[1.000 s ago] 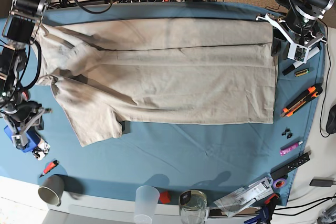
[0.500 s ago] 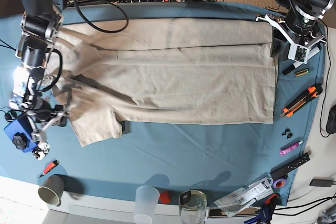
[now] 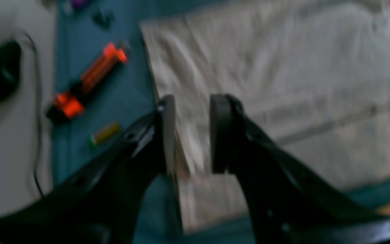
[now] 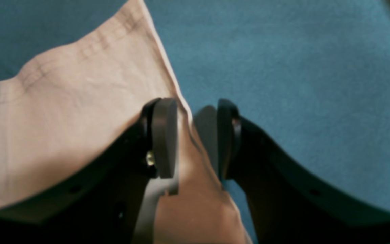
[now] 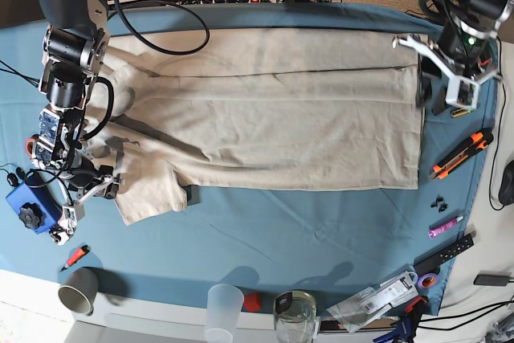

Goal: Fold the T-shirt properly
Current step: 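Lower the left gripper to the other hem corner and grasp it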

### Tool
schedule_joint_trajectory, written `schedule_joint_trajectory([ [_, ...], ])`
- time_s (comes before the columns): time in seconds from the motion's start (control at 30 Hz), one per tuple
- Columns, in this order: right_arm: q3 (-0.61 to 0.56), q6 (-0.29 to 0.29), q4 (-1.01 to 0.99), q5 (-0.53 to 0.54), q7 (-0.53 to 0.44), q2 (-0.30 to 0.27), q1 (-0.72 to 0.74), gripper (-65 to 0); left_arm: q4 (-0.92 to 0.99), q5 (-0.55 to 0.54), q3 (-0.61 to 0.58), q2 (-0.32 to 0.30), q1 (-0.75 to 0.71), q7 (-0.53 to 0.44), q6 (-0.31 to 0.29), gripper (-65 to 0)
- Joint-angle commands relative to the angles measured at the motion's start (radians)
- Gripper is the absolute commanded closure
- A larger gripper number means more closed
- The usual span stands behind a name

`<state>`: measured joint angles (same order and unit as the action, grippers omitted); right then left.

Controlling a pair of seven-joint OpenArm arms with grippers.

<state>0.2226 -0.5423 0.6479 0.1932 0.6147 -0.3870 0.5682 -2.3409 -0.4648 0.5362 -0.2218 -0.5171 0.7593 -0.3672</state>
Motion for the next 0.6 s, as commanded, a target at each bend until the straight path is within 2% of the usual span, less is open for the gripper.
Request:
schedule_joint_trajectory([
  [0.0,-0.001,0.000,0.000,-0.009,0.070,-0.010,0.011,-20.4,-0.015,-0.007,-0.002,-0.009,0.019,-0.027,0.003,-18.5],
  [0.17,-0.001,0.000,0.000,-0.006,0.085,-0.010,0.011,-20.4,0.111,0.002,-0.074,-0.034,0.127,-0.028,0.002,-19.6],
  [0.3,-0.001,0.000,0.000,-0.006,0.085,-0.009,0.011,-20.4,0.248,0.109,-0.181,-0.074,0.233,-0.067,0.007,-29.6],
  [0.43,-0.001,0.000,0.000,-0.007,0.090,-0.009,0.011,-20.4,0.372,0.211,-0.285,-0.099,0.351,-0.072,0.084,-30.5],
  [0.57,-0.001,0.000,0.000,-0.007,0.098,-0.009,0.011,-20.4,0.472,0.274,-0.350,-0.100,0.464,-0.071,0.125,-30.5],
])
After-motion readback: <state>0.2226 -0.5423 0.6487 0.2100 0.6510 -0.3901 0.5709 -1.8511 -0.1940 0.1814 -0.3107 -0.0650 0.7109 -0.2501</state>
